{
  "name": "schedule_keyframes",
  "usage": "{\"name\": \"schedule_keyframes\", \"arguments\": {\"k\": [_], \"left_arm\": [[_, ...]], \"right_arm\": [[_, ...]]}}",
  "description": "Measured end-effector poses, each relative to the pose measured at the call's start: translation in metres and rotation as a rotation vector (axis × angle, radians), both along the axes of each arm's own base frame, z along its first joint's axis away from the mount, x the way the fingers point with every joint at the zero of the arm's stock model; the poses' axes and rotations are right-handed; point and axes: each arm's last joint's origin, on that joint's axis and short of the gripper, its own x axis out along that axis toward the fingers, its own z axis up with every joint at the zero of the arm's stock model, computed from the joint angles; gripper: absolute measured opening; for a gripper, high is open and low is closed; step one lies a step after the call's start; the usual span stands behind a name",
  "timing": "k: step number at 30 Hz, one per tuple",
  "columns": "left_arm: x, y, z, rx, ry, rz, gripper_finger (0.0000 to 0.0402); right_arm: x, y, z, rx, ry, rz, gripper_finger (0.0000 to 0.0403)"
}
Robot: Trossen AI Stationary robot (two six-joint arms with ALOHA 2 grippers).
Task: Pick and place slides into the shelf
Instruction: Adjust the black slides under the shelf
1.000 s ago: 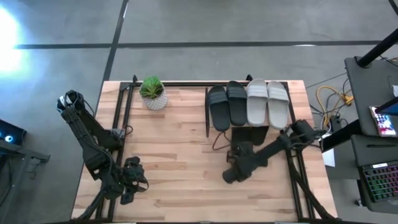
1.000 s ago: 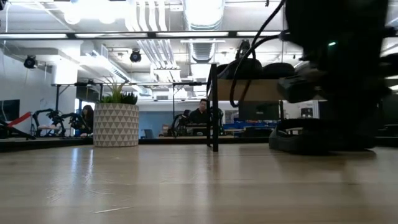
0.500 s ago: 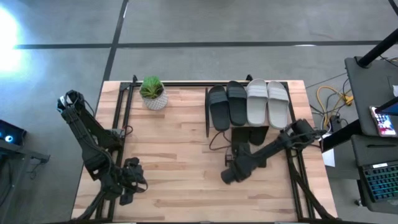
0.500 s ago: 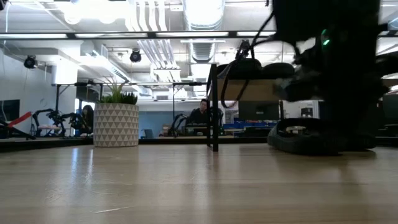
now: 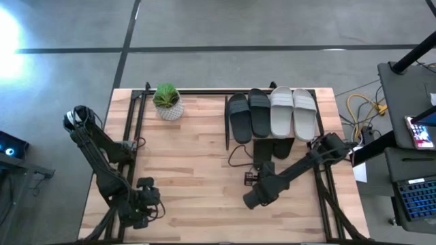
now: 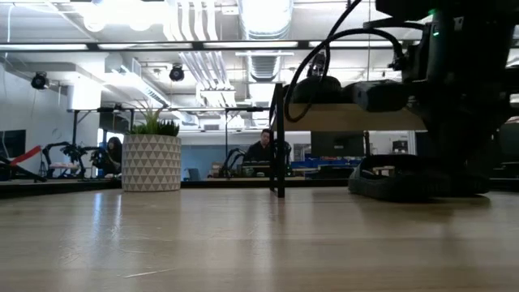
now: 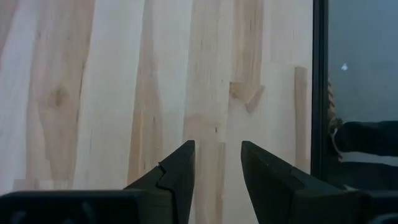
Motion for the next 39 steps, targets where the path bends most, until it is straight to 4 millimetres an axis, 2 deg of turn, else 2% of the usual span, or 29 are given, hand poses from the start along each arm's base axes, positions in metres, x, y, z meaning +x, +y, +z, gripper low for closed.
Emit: {"name": "schedule_keyframes", "arguments": {"k": [8,19,24,28,32,35,39], "left_arm": [[0.001,-0.002,0.008,-0.006,-0.027,-0.027,0.0115],[0.001,-0.001,0.008,-0.006,-0.029,-0.025,0.0115],[0.001,-0.001,0.008,-0.007,-0.027,-0.025,0.0115],[0.001,-0.001,0.007,-0.007,-0.025,-0.027,0.0115],[0.000,0.000,0.006,0.004,-0.019,-0.028,0.0115],[0.000,0.000,0.006,0.013,-0.022,-0.043,0.0115],[0.000,0.000,0.006,0.014,-0.022,-0.045,0.0115]], "right_arm": [[0.003,-0.015,-0.013,-0.030,-0.011,-0.031,0.0009],[0.016,-0.042,-0.044,-0.118,0.118,-0.022,0.0009],[0.016,-0.052,-0.043,-0.167,0.128,-0.081,0.0009],[0.012,-0.059,-0.032,-0.286,0.105,-0.106,0.0009],[0.011,-0.065,-0.029,-0.268,0.172,-0.091,0.0009],[0.011,-0.062,-0.026,-0.252,0.151,-0.076,0.0009],[0.010,-0.043,-0.014,-0.225,0.086,-0.025,0.0009]]}}
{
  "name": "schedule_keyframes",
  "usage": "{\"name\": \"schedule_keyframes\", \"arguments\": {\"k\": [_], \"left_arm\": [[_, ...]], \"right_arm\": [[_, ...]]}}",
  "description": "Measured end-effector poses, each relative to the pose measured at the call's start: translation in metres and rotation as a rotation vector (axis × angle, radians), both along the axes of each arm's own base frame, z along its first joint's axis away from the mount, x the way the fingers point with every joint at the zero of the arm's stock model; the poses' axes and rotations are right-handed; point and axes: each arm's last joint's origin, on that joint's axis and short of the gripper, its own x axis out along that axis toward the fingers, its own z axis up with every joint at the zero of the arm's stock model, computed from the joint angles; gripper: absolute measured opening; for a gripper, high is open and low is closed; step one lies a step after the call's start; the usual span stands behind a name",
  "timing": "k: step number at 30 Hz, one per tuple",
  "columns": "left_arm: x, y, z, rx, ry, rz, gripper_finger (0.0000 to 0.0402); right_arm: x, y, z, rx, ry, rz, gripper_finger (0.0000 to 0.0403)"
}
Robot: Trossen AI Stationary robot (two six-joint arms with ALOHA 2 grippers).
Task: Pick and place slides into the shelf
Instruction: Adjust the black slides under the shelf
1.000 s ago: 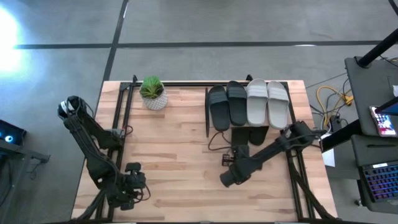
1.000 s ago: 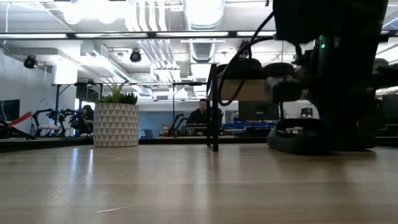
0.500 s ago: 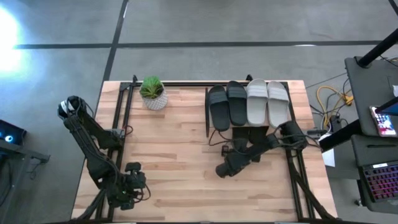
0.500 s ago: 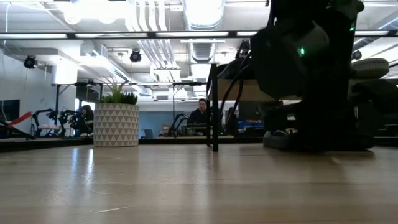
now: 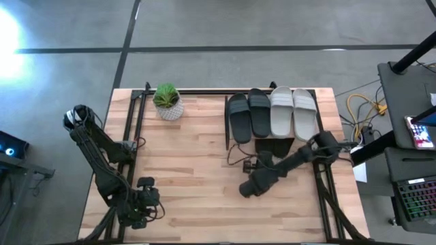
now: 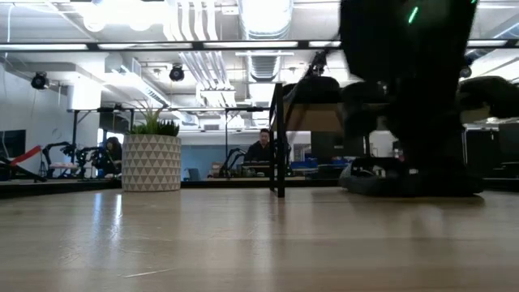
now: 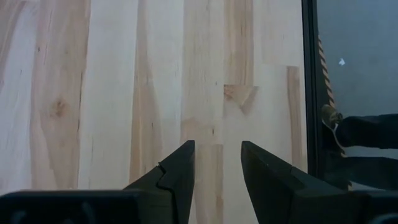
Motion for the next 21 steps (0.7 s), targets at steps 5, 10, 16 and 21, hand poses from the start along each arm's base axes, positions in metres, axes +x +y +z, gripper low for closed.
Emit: {"name": "schedule_keyframes", "arguments": {"k": [5,10,16,21], "left_arm": [[0.000,0.000,0.000,0.001,0.000,-0.001,0.0115],[0.000,0.000,0.000,0.002,-0.001,-0.005,0.0115],[0.000,0.000,0.000,0.000,-0.003,-0.004,0.0115],[0.000,-0.001,0.000,-0.007,-0.005,0.000,0.0115]], "right_arm": [[-0.003,0.031,0.015,0.115,-0.018,0.072,0.0009],[-0.024,0.056,0.014,0.158,0.028,0.040,0.0009],[-0.049,0.062,0.005,0.175,0.174,-0.026,0.0009],[-0.056,0.058,-0.002,0.121,0.186,-0.005,0.0009]]}}
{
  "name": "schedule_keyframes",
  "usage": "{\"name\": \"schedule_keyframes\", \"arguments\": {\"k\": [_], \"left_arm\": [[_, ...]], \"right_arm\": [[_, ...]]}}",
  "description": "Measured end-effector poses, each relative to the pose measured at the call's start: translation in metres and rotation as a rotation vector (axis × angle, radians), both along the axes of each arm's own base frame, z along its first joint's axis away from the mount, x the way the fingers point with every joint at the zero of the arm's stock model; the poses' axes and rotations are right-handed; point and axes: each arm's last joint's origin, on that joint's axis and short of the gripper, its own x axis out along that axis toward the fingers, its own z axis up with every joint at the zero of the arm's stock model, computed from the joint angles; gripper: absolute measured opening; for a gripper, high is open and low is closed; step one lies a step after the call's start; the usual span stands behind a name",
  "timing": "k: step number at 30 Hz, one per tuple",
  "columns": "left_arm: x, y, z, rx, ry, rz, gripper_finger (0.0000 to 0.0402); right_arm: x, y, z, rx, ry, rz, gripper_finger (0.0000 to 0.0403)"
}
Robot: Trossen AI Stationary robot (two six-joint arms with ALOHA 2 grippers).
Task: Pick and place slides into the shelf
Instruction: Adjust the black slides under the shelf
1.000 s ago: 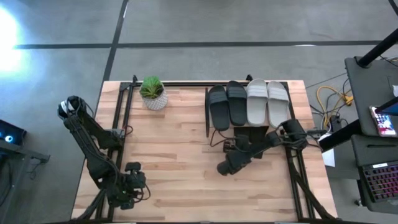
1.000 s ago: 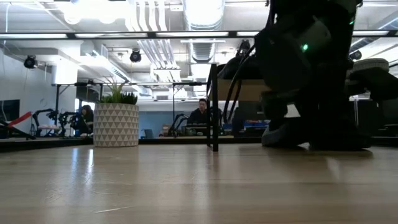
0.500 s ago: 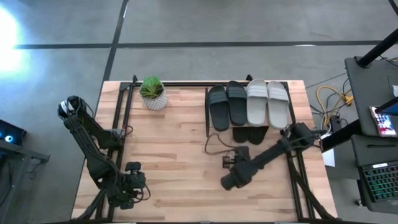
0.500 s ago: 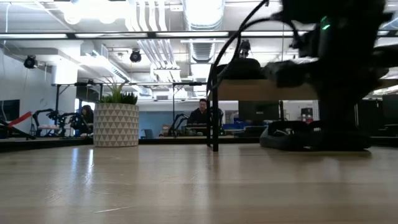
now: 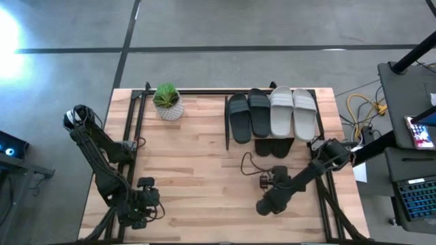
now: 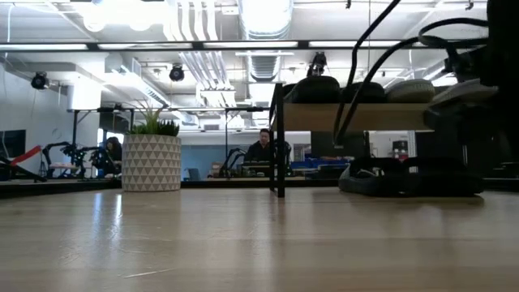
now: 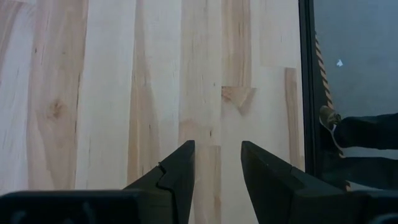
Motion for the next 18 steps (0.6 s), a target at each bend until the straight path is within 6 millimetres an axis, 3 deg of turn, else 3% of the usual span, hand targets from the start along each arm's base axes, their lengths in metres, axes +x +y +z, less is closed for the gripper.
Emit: {"name": "schedule_keyframes", "arguments": {"k": [18], "left_arm": [[0.000,0.000,0.000,-0.002,-0.002,0.004,0.0115]], "right_arm": [[-0.007,-0.053,-0.024,-0.098,0.157,-0.007,0.0009]]}}
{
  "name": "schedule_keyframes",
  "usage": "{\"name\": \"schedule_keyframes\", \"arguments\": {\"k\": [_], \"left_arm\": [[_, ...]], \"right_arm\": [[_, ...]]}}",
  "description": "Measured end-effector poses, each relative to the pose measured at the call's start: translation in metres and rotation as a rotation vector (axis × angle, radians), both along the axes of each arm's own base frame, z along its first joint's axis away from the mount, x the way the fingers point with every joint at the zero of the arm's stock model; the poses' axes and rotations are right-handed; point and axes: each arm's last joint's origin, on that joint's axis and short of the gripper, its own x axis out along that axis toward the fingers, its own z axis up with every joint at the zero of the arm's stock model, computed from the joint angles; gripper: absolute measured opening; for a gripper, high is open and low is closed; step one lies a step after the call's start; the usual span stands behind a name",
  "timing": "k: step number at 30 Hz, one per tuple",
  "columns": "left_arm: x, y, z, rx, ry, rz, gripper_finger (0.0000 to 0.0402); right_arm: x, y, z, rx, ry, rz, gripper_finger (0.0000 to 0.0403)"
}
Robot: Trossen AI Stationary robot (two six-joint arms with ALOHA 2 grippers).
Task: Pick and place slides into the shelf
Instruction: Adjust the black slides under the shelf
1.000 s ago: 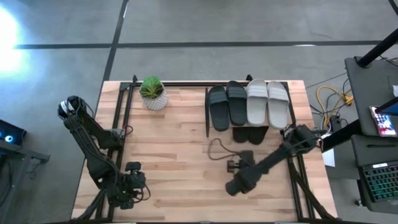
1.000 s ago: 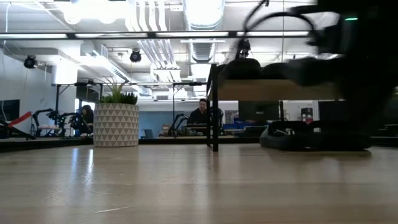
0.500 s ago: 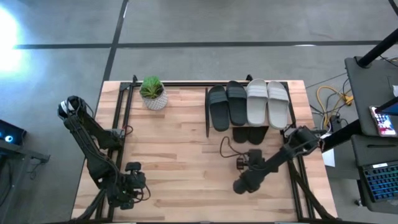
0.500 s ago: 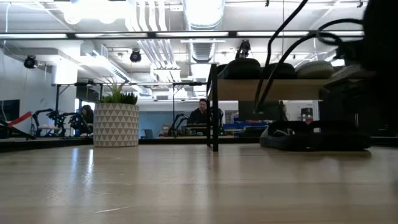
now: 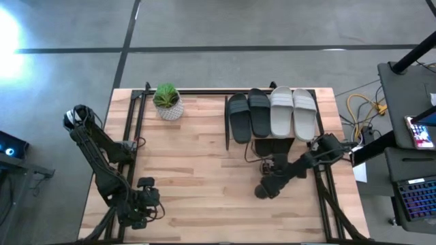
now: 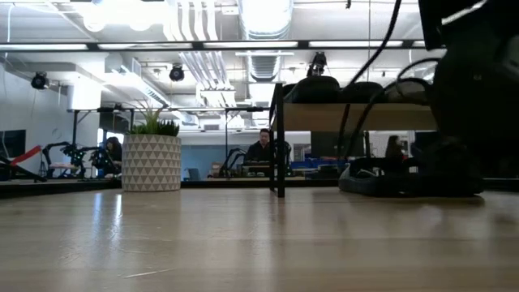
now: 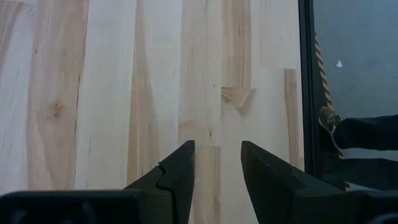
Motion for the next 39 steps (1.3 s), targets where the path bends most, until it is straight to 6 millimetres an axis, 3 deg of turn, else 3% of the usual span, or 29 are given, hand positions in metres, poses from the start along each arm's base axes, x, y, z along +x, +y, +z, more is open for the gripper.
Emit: {"name": "schedule_keyframes", "arguments": {"k": [12,15,19,23,28,30,39], "left_arm": [[0.000,0.000,0.000,0.000,0.000,0.001,0.0115],[0.000,0.000,0.000,0.000,0.000,0.001,0.0115],[0.000,0.000,0.000,0.000,0.001,0.000,0.0115],[0.000,0.000,0.000,0.000,0.000,0.001,0.0115],[0.000,0.000,0.000,0.005,-0.009,0.006,0.0115],[0.001,0.000,0.000,0.008,-0.018,0.012,0.0115],[0.001,0.000,0.000,0.005,-0.021,0.013,0.0115]], "right_arm": [[-0.017,-0.005,-0.008,0.070,0.110,-0.115,0.0009],[-0.012,0.007,0.003,0.121,0.053,-0.085,0.0009],[-0.010,0.027,0.025,0.066,-0.177,0.048,0.0009],[-0.010,0.034,0.045,0.101,-0.304,0.077,0.0009],[0.014,0.049,0.068,0.088,-0.691,0.326,0.0009],[0.027,0.051,0.078,0.073,-0.763,0.400,0.0009],[0.081,0.006,0.067,0.115,-0.666,0.274,0.0009]]}}
